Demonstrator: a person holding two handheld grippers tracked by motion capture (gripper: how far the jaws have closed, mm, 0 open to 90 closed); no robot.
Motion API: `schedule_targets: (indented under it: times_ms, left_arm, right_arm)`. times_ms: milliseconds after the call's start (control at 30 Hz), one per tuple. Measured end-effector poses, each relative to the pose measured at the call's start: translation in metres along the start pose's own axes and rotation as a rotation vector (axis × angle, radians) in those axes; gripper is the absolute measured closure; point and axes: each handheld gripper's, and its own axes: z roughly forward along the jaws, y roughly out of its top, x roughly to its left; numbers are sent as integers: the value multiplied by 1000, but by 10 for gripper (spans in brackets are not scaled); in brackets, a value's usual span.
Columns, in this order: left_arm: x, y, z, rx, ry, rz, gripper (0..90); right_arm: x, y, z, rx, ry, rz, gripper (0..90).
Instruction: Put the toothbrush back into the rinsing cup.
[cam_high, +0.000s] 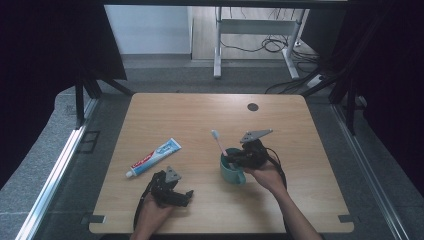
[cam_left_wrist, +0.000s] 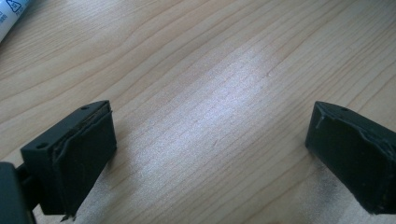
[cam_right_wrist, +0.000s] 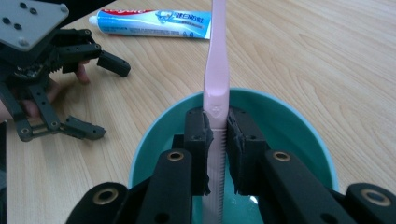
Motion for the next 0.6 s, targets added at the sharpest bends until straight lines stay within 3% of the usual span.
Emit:
schedule_targets:
  times_ms: [600]
  left_arm:
    - [0, 0, 0, 0, 0, -1, 16]
  right_arm:
    - [-3, -7, 7, 69, -7, 8, 773]
